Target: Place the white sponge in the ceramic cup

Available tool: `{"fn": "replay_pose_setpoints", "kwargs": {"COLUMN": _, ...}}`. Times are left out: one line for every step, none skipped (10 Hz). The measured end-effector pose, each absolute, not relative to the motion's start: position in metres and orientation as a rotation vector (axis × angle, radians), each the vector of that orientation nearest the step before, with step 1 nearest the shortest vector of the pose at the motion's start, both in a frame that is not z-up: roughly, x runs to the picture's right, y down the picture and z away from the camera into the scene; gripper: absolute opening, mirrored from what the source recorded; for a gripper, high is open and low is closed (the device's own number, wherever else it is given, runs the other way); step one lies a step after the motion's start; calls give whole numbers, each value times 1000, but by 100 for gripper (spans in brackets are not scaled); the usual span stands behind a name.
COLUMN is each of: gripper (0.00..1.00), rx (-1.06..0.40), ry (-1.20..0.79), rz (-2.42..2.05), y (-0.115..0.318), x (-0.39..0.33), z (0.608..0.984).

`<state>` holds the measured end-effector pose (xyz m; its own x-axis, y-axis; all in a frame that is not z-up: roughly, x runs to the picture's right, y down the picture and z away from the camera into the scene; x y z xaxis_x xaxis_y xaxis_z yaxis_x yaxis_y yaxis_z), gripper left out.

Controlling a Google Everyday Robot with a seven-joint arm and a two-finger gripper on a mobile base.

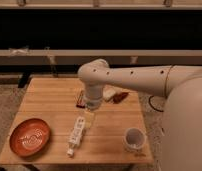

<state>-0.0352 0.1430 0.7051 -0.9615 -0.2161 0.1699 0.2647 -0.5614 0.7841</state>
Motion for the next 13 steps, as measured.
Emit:
{"fn": "replay_pose_setpoints", "kwargs": {"gripper": 80, "rx": -79, "ry": -1298, "rz": -2557, "y": 143, "x": -35, "z": 705}}
{"fn": "replay_pose_setpoints", "kwargs": {"gripper": 80, "rx": -78, "ry": -1298, "rz": -2557, "y": 143, "x": -35, "z": 705}}
{"fn": "replay_pose_setpoints", "kwargs": {"gripper": 80, "rx": -78, "ry": -1298, "rz": -2557, "y": 143, "x": -35, "z": 705}}
{"fn": "replay_pose_setpoints", "kwargs": {"gripper": 80, "rx": -78, "ry": -1297, "rz": -2557, "y": 143, "x": -35, "z": 705}}
{"fn": "replay_pose_setpoints", "kwargs": {"gripper": 80, "rx": -81, "ry": -1292, "rz": -2565, "y": 142, "x": -35, "z": 706}}
{"fn": "replay_pose_setpoints", "kwargs": {"gripper": 80, "rx": -86, "ry": -1271, "rz": -2592, "y": 141, "x": -33, "z": 710}}
{"fn": "replay_pose_setpoints", "kwargs": {"gripper": 80, "rx": -77, "ry": -1225, "rz": -2632, "y": 134, "x": -35, "z": 716}}
{"fn": "replay_pose_setpoints", "kwargs": {"gripper": 80, "rx": -62, "ry": -1185, "rz": -2674, "y": 122, "x": -34, "z": 731}}
{"fn": "replay_pose_setpoints", "kwargs": {"gripper": 80, "rx": -57, "ry": -1164, "rz": -2698, "y": 112, "x": -30, "z": 744}}
{"fn": "replay_pose_setpoints", "kwargs": {"gripper": 80, "rx": -47, "ry": -1146, "rz": -2716, "y": 101, "x": -27, "z": 759}}
{"fn": "replay_pose_setpoints", "kwargs": {"gripper": 80, "rx": -37, "ry": -1120, "rz": -2750, "y": 80, "x": -18, "z": 790}}
{"fn": "replay_pose_setpoints", "kwargs": {"gripper": 80, "rx": -27, "ry": -1110, "rz": -2766, "y": 68, "x": -14, "z": 808}}
{"fn": "replay_pose_setpoints", "kwargs": {"gripper": 80, "rx": -15, "ry": -1106, "rz": -2780, "y": 58, "x": -10, "z": 827}}
